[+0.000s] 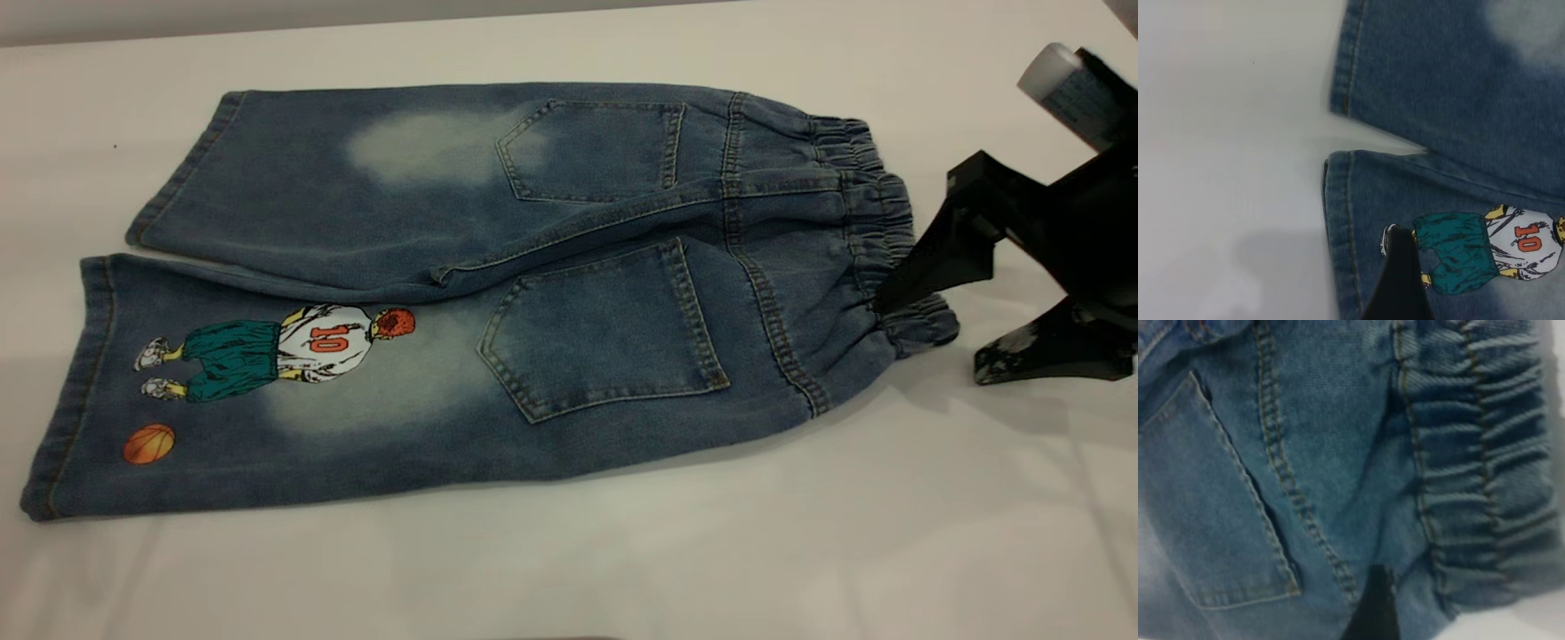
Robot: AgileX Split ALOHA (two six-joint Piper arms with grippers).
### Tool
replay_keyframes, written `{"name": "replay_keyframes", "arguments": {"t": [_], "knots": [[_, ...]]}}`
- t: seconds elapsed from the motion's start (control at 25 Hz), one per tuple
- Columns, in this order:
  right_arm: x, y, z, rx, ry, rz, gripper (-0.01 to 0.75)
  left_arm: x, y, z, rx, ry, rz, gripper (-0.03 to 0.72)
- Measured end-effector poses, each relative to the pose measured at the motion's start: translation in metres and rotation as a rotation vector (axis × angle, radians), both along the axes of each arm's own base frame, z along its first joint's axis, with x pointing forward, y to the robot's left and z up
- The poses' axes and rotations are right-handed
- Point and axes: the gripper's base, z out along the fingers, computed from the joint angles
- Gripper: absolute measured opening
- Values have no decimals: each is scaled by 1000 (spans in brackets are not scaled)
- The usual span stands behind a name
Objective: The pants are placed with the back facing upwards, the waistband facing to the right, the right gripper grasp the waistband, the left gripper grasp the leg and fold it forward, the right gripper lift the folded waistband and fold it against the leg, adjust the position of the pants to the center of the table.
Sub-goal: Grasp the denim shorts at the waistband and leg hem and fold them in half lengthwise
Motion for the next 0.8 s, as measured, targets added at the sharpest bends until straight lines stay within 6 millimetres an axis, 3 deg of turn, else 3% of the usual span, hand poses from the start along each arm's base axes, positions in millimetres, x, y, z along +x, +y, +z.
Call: {"name": "replay_keyframes", "arguments": {"t": [0.32,0.44,0.8], "knots": [[4,3,-8,38,-41,-7,580,0,0,0,0,0,0,561],[4,2,-9,30,-41,-6,528,0,0,0,0,0,0,561],[4,1,-12,17,-39,1,58,-1,0,-1,-2,14,-2,561]]}}
